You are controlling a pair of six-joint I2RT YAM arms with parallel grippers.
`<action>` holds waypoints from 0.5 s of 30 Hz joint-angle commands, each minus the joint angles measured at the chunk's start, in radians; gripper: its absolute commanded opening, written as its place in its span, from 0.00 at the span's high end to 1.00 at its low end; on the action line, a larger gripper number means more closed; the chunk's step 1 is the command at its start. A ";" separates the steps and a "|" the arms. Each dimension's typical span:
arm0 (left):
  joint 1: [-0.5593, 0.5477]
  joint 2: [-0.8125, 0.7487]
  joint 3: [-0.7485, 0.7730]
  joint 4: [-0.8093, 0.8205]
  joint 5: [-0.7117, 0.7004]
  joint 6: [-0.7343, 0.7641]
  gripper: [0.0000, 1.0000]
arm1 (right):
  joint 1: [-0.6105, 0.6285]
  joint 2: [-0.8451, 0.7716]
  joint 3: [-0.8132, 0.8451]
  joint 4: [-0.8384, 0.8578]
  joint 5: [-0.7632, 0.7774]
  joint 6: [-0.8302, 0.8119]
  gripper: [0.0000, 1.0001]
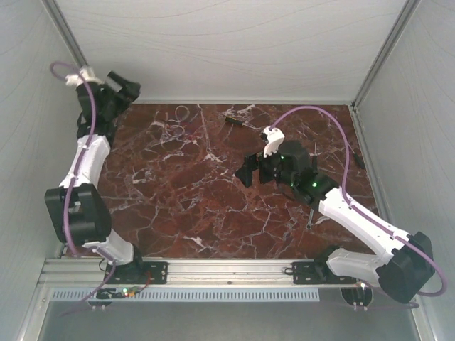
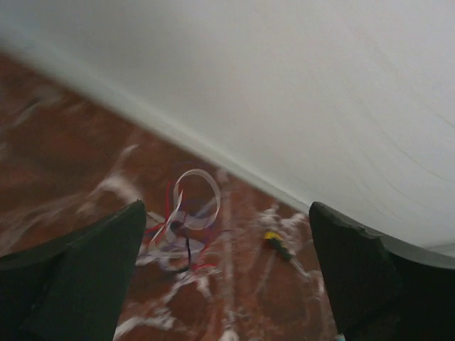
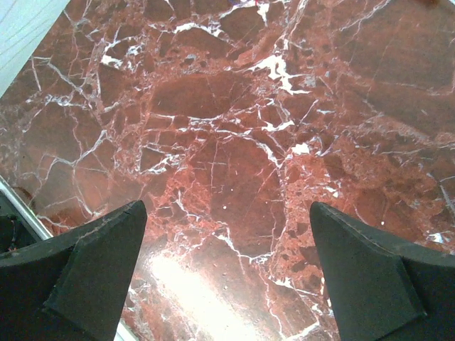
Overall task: Zip-tie the wires
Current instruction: Place the cable at the center of the board.
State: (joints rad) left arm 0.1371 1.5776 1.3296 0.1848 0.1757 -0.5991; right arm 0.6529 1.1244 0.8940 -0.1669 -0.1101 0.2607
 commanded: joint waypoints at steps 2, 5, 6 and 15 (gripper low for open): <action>0.166 0.000 -0.088 -0.100 -0.082 -0.111 0.00 | -0.007 -0.007 -0.019 0.051 -0.040 0.029 0.03; 0.202 -0.041 -0.142 -0.082 -0.120 -0.128 0.00 | -0.007 0.001 -0.019 0.061 -0.047 0.035 0.03; 0.206 -0.052 -0.147 -0.081 -0.132 -0.123 0.00 | -0.008 0.005 -0.018 0.065 -0.049 0.038 0.03; 0.199 -0.109 -0.198 -0.027 -0.018 0.012 0.00 | -0.008 0.024 0.001 0.124 -0.086 0.028 0.02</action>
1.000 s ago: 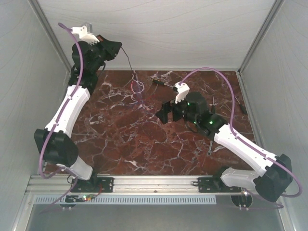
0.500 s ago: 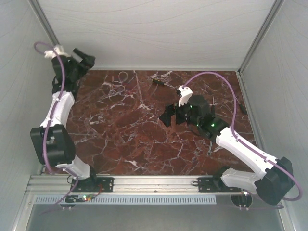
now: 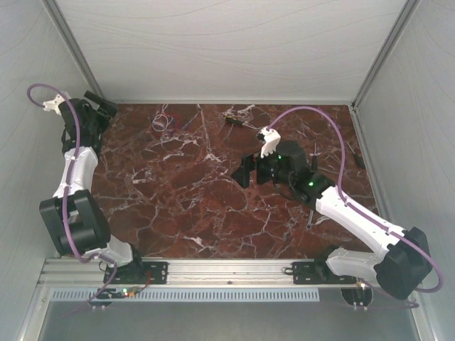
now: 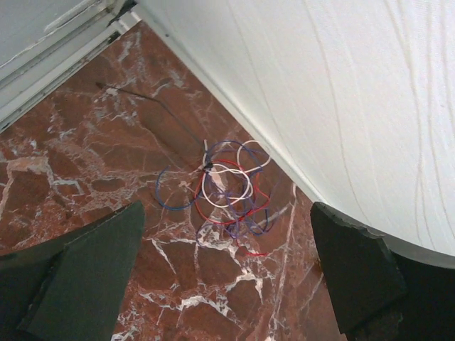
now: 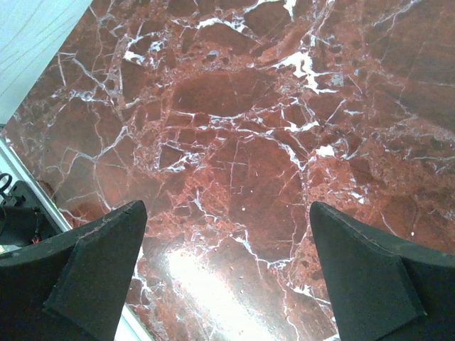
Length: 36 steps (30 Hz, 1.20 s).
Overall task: Zip-tie the wires
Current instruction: Place the cable at the center of the board, then reset both arms
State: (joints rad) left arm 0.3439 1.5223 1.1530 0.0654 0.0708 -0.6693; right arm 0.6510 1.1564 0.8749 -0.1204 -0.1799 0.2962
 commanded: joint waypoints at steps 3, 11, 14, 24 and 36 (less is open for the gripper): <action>-0.051 -0.078 -0.025 0.091 0.114 0.186 0.00 | -0.005 -0.017 0.043 0.092 0.032 -0.036 0.02; -0.292 -0.238 -0.116 0.186 0.193 0.594 0.00 | -0.003 -0.036 0.096 0.207 0.268 -0.268 0.02; -0.376 -0.329 -0.199 0.235 0.216 0.738 0.00 | -0.005 -0.037 0.066 0.290 0.430 -0.360 0.02; -0.445 -0.609 -0.712 0.576 0.212 0.749 0.00 | -0.151 -0.090 -0.352 0.766 0.499 -0.559 0.02; -0.445 -0.708 -1.129 0.925 0.037 0.604 0.00 | -0.363 -0.105 -0.613 0.917 0.395 -0.369 0.02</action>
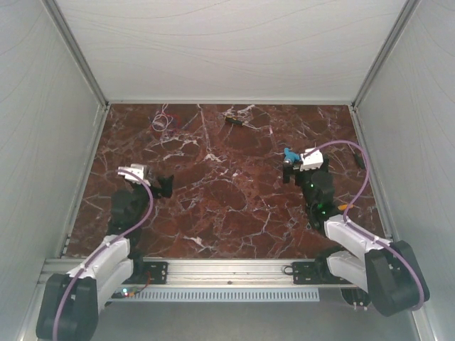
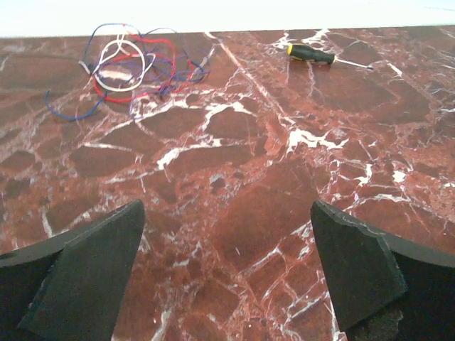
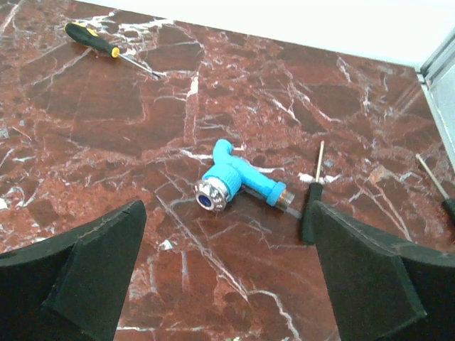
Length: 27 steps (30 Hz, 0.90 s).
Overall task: Zip-tie the wires
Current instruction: Reset both arms
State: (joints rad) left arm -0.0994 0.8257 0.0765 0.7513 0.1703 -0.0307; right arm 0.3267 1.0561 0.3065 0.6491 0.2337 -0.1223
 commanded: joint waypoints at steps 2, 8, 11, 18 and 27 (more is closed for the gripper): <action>-0.002 0.002 -0.067 0.244 -0.083 -0.023 0.00 | -0.071 0.009 -0.067 0.176 -0.024 0.058 0.02; -0.003 0.114 -0.122 0.374 -0.136 -0.008 0.00 | -0.128 0.080 -0.144 0.318 -0.073 0.067 0.02; -0.002 0.199 -0.128 0.471 -0.135 0.007 0.00 | -0.133 0.152 -0.163 0.386 -0.066 0.048 0.02; 0.069 0.343 -0.057 0.512 -0.040 0.000 0.00 | -0.183 0.326 -0.168 0.580 -0.088 0.034 0.02; 0.124 0.788 -0.053 1.047 0.045 0.020 0.00 | -0.311 0.520 0.013 0.420 -0.344 0.110 0.02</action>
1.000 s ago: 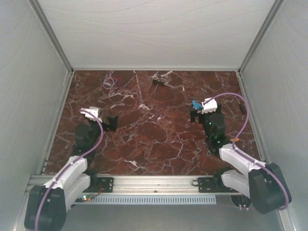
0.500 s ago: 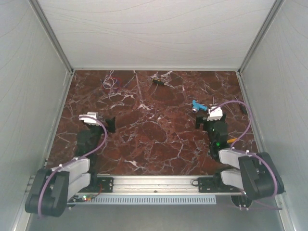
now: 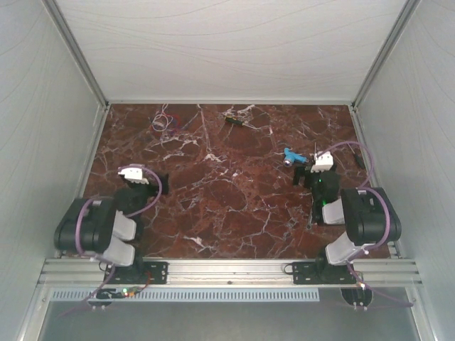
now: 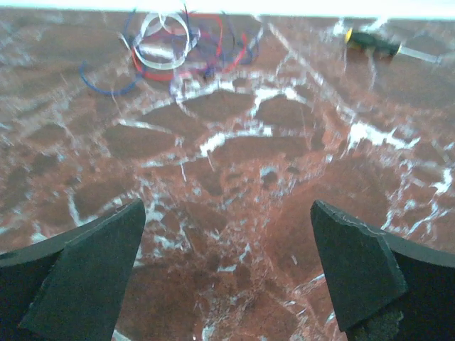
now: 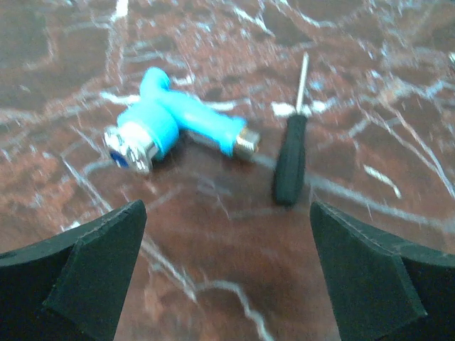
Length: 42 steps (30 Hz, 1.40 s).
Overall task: Zip-tie the wires
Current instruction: Reset both arms
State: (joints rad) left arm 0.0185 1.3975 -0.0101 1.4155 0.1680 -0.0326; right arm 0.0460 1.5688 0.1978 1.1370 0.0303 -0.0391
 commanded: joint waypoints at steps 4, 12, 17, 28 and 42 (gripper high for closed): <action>0.035 0.161 0.207 -0.002 -0.015 -0.034 0.00 | -0.066 0.005 0.143 -0.118 -0.173 0.058 0.02; 0.027 0.152 0.252 -0.129 0.007 -0.016 0.00 | -0.060 0.005 0.140 -0.110 -0.161 0.054 0.02; 0.027 0.156 0.251 -0.117 0.005 -0.016 0.00 | -0.060 0.004 0.140 -0.112 -0.160 0.054 0.02; 0.027 0.156 0.251 -0.115 0.004 -0.016 0.00 | -0.060 0.004 0.140 -0.113 -0.160 0.054 0.02; 0.027 0.156 0.252 -0.115 0.004 -0.016 0.00 | -0.061 0.005 0.140 -0.114 -0.160 0.055 0.02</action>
State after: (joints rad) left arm 0.0456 1.5547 0.2356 1.2564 0.1589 -0.0486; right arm -0.0151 1.5753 0.3378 0.9974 -0.1284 0.0063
